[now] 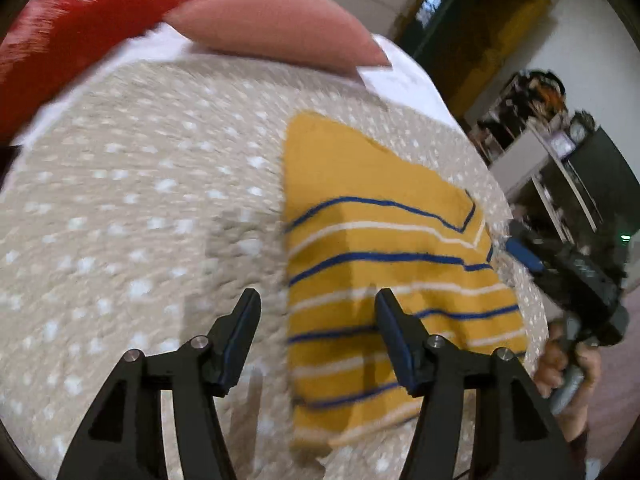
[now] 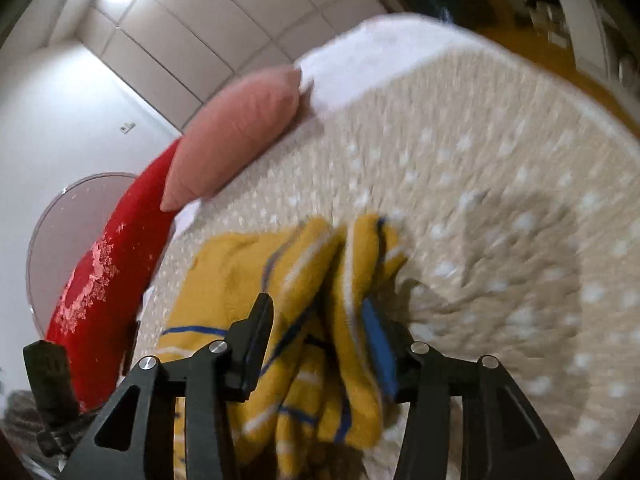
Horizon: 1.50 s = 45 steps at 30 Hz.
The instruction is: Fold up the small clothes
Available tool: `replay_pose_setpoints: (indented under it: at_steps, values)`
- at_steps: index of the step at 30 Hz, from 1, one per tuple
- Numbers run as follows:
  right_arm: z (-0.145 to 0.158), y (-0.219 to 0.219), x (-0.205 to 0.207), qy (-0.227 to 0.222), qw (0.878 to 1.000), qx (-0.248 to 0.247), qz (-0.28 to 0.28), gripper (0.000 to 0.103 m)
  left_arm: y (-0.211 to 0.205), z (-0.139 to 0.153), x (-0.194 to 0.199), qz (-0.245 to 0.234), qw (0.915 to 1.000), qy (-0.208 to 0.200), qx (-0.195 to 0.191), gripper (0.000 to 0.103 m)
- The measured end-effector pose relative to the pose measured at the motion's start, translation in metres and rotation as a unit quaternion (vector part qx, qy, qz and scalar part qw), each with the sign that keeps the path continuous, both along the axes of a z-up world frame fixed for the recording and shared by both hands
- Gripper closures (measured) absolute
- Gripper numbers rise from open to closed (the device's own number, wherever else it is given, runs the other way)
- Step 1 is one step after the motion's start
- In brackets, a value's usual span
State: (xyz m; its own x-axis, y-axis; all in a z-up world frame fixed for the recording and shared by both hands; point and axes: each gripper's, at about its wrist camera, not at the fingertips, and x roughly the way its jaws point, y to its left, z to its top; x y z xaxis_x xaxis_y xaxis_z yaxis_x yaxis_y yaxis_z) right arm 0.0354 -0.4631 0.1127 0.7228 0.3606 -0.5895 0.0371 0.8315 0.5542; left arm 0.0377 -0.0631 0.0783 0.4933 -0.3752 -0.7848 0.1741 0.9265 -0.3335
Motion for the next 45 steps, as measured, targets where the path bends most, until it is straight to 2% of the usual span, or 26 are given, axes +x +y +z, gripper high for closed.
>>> replay_pose_setpoints:
  at_steps: [4,6,8,10,12,13,16,17,18,19,23,26,29,32,35,37,38,40,42,45]
  values:
    - [0.037,0.033,-0.025,-0.039,0.997,0.008,0.069,0.051,0.026,0.021,-0.042,0.043,0.9972,-0.056,0.028,0.038]
    - [0.036,0.055,-0.031,-0.036,0.993,0.020,0.112,0.051,0.036,0.029,-0.063,0.063,0.9937,-0.082,0.043,0.035]
    - [0.018,0.076,-0.032,-0.012,0.990,0.014,0.140,0.051,0.041,0.037,-0.084,0.087,0.9869,-0.114,0.075,0.031]
    - [-0.004,0.081,-0.028,0.024,0.992,-0.025,0.120,0.053,0.046,0.046,-0.104,0.107,0.9771,-0.149,0.109,0.026]
    - [-0.027,0.067,-0.025,0.060,0.993,-0.073,0.065,0.076,0.050,0.055,-0.124,0.123,0.9655,-0.187,0.133,0.019]
    - [-0.030,0.058,-0.029,0.066,0.993,-0.087,0.033,0.080,0.050,0.059,-0.133,0.130,0.9600,-0.205,0.140,0.018]
    - [-0.015,0.039,-0.059,0.044,0.997,-0.058,-0.008,0.071,0.050,0.067,-0.156,0.151,0.9399,-0.262,0.159,0.007]
    - [-0.008,0.039,-0.069,0.032,0.997,-0.062,-0.014,0.063,0.047,0.068,-0.161,0.154,0.9350,-0.272,0.168,0.006]
    - [0.001,0.043,-0.082,0.015,0.997,-0.071,-0.014,0.061,0.044,0.068,-0.163,0.152,0.9328,-0.276,0.174,0.006]
    - [0.006,0.048,-0.090,0.005,0.997,-0.075,-0.007,0.061,0.042,0.068,-0.166,0.150,0.9334,-0.275,0.174,0.006]
    - [0.022,0.078,-0.113,-0.026,0.996,-0.062,0.051,0.061,0.046,0.064,-0.168,0.152,0.9475,-0.237,0.151,0.006]
    - [0.021,0.127,-0.102,-0.030,0.992,-0.054,0.106,0.061,0.050,0.063,-0.172,0.164,0.9478,-0.225,0.154,0.006]
    - [0.005,0.174,-0.086,-0.009,0.987,-0.047,0.151,0.061,0.054,0.064,-0.176,0.177,0.9437,-0.224,0.167,0.006]
    - [-0.029,0.199,-0.079,0.041,0.983,-0.078,0.164,0.061,0.057,0.063,-0.178,0.181,0.9430,-0.221,0.170,0.006]
    - [-0.037,0.202,-0.110,0.030,0.979,-0.092,0.179,0.060,0.057,0.054,-0.174,0.168,0.9507,-0.206,0.159,0.006]
    - [-0.038,0.194,-0.127,0.042,0.978,-0.082,0.188,0.060,0.054,0.047,-0.169,0.161,0.9554,-0.189,0.159,0.006]
    - [-0.040,0.186,-0.132,0.048,0.980,-0.064,0.184,0.060,0.052,0.043,-0.167,0.158,0.9573,-0.181,0.161,0.006]
    - [-0.036,0.164,-0.152,0.030,0.987,-0.044,0.150,0.060,0.046,0.036,-0.166,0.150,0.9612,-0.170,0.158,0.006]
    - [-0.032,0.148,-0.166,0.011,0.992,-0.060,0.107,0.054,0.041,0.032,-0.167,0.138,0.9661,-0.158,0.150,0.006]
    - [-0.027,0.121,-0.181,-0.001,0.997,-0.065,0.044,0.051,0.030,0.029,-0.168,0.120,0.9708,-0.147,0.146,0.006]
